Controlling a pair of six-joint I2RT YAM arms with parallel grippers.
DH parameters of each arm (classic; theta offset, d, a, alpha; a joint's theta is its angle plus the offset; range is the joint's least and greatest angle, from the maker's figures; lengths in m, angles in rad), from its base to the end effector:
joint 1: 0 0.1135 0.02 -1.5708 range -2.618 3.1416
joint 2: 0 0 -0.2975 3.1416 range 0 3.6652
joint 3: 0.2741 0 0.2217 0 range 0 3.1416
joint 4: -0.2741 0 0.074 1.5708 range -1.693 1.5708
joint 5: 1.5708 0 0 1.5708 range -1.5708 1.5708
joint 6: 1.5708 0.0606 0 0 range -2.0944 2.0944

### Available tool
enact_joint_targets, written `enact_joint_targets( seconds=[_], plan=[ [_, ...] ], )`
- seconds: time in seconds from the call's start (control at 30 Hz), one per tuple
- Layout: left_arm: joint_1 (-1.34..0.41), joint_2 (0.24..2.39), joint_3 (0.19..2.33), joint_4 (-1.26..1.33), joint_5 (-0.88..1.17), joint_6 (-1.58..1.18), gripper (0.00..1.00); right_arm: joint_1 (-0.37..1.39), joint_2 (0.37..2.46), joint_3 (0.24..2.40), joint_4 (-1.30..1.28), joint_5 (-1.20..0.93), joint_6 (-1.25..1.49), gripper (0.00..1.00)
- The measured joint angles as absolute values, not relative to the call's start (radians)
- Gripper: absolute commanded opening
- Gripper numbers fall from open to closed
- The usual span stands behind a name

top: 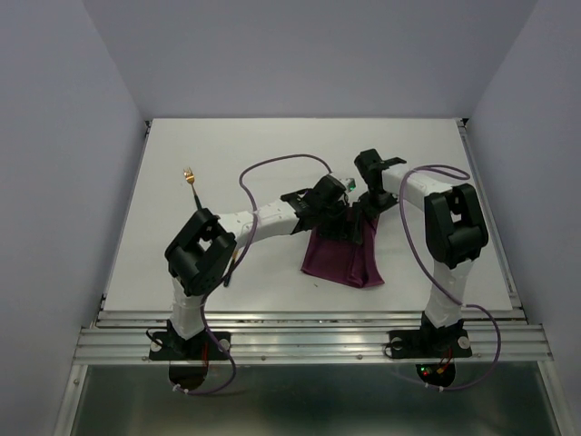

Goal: Fold the napkin into a case and place the utensils inside
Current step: Fold the lower triangle-folded napkin at the center of the board.

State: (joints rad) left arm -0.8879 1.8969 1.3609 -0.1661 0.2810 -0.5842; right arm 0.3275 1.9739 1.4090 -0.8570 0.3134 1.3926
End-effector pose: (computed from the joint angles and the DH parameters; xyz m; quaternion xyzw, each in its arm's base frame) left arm 0.2586 -0.3445 0.2525 0.1941 0.8790 -0.3739 0.2235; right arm 0.3550 0.1009 0.1934 0.5101 0.8427 -0.0459 0.1659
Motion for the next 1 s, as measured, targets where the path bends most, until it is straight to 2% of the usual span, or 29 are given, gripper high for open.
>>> enact_joint_targets(
  seconds=[0.37,1.0],
  plan=[
    [-0.929,2.016,1.409,-0.17,0.279,-0.585,0.75,0.327,1.985,1.425,-0.875,0.311,1.398,0.01],
    [-0.942,2.063,1.477,-0.176,0.281,-0.585,0.77,0.271,1.985,1.425,-0.882,0.26,1.448,0.01]
  ],
)
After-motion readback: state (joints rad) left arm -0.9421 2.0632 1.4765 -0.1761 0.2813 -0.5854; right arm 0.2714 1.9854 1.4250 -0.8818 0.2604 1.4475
